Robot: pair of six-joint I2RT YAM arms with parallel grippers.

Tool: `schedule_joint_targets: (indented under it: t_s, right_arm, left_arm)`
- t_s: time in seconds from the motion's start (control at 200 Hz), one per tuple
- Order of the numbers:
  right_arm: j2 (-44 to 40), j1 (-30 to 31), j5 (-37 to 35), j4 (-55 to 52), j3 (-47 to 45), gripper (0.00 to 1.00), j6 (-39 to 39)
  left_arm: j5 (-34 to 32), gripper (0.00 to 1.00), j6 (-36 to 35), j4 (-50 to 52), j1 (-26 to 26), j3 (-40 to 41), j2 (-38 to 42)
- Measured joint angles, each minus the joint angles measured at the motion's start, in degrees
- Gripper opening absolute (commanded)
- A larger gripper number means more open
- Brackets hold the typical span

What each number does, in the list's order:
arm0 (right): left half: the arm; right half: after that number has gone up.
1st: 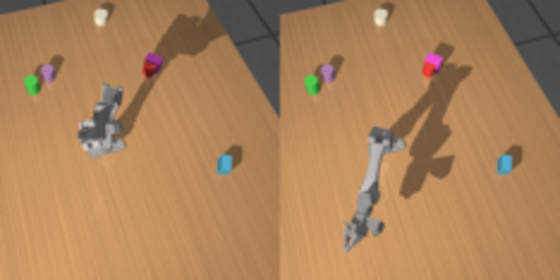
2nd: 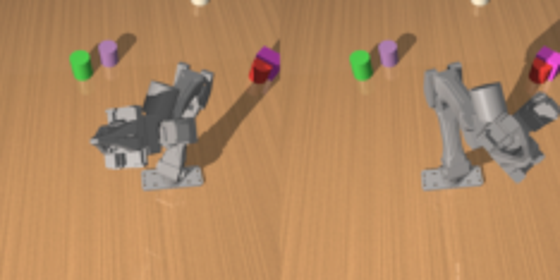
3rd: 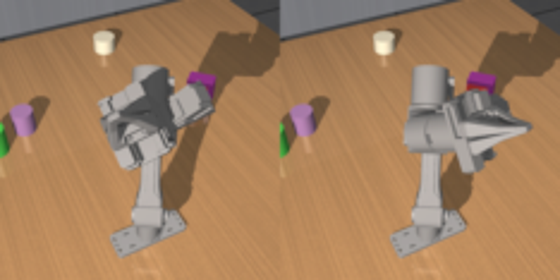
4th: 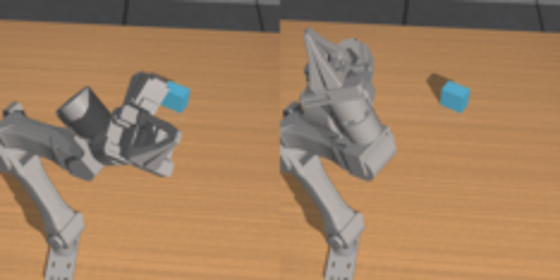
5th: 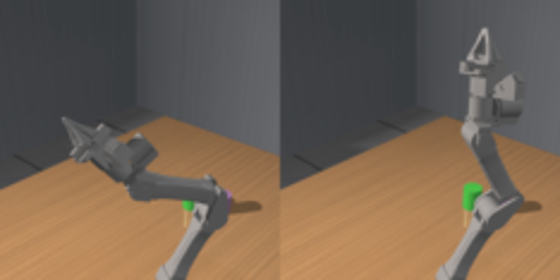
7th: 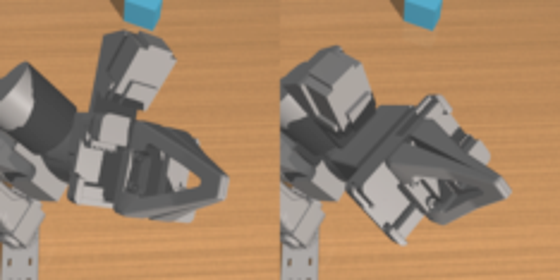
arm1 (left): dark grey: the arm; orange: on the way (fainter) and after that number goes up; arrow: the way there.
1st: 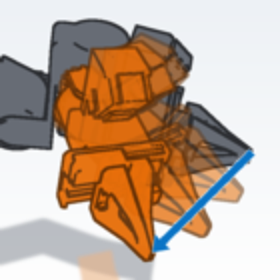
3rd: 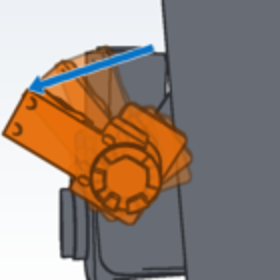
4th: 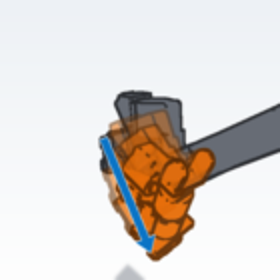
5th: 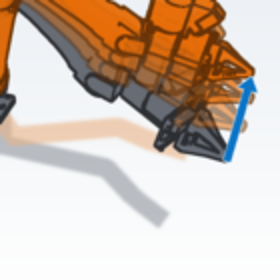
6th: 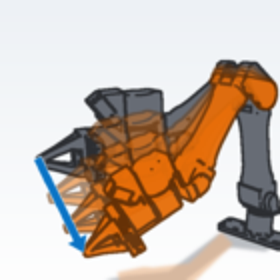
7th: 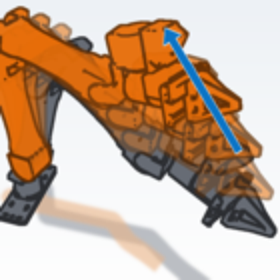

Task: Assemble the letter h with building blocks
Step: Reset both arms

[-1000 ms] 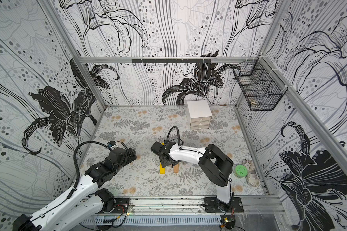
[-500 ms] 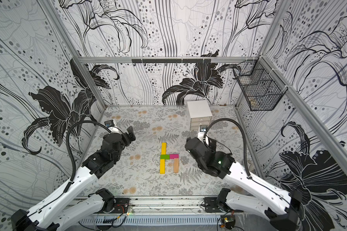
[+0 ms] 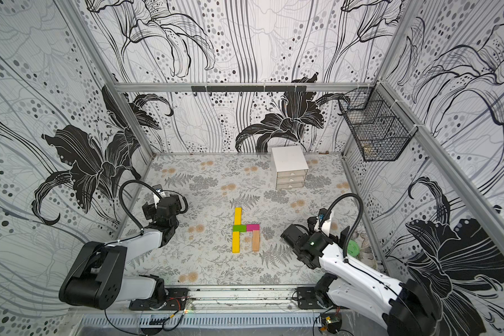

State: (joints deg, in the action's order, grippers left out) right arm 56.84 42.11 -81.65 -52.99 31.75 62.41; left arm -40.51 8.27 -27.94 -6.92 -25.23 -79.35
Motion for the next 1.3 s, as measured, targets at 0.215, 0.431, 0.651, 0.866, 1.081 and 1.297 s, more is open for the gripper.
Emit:
schedule_joint_targets:
  t_s: [0.215, 0.431, 0.651, 0.866, 1.081, 1.297]
  right_arm:
    - [8.6, -9.9, 18.7, 25.5, -0.4, 1.00, -31.6]
    - [1.7, -29.3, 39.2, 47.0, -5.3, 1.00, -46.5]
    - [8.7, -37.0, 50.9, 71.6, -16.2, 1.00, -53.1]
    - [29.4, -38.6, 66.0, 94.1, -13.5, 0.99, -59.1]
    - [29.9, -38.9, 71.6, 99.7, -12.0, 0.99, -60.9]
    - [29.9, -38.9, 72.4, 100.2, -12.0, 0.99, -61.7]
  left_arm:
    - [5.7, 0.99, -1.4, -7.2, 1.1, 0.5, -2.9]
    - [10.4, 0.99, -2.5, -12.7, 2.7, 1.5, -6.3]
    - [21.1, 0.99, -2.1, -14.7, 8.4, 1.7, -6.5]
    - [27.5, 0.99, -2.1, -20.4, 9.6, 5.7, -8.2]
    - [29.2, 0.99, -2.0, -21.6, 9.6, 5.6, -8.2]
    - [29.2, 0.99, -2.1, -22.7, 9.6, 5.6, -8.2]
